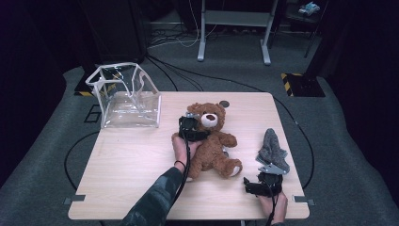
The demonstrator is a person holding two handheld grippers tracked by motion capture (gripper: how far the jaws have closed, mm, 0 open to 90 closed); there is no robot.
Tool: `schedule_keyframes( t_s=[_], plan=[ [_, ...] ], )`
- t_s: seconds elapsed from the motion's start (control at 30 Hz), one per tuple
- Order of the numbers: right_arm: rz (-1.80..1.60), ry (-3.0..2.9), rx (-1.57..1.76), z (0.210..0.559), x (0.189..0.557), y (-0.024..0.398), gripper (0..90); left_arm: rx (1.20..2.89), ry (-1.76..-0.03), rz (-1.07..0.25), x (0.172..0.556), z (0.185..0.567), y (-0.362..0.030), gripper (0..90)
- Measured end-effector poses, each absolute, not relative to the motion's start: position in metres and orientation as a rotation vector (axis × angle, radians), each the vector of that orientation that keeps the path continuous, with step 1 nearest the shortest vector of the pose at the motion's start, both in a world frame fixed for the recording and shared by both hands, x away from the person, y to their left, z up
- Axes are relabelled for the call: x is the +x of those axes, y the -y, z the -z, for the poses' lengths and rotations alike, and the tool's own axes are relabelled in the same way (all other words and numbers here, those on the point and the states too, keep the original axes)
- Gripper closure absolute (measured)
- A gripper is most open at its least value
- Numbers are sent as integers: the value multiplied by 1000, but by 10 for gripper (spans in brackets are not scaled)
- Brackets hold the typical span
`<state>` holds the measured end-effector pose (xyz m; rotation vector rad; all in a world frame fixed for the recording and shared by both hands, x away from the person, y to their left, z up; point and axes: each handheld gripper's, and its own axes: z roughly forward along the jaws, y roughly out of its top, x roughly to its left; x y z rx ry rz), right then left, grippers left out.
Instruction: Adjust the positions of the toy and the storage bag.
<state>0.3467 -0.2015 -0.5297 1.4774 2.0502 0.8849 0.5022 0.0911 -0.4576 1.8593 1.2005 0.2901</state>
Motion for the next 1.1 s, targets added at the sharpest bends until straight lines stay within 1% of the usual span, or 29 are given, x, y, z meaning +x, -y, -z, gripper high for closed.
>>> schedule_keyframes(
  t_s=[0.17,0.37,0.5,0.63,1.1],
  plan=[
    [-881,-2044,1478,530,346,201,61,1810,-1113,-376,492,442,-98,500],
    [-883,-2040,1480,530,346,201,62,1746,-1046,-424,482,431,-111,501],
    [-884,-2042,1474,530,346,201,63,1709,-1034,-437,477,426,-120,500],
    [-885,-2043,1471,530,346,201,63,1712,-999,-457,473,420,-131,500],
    [-885,-2045,1476,530,346,200,62,1714,-984,-475,464,405,-163,494]
  ],
)
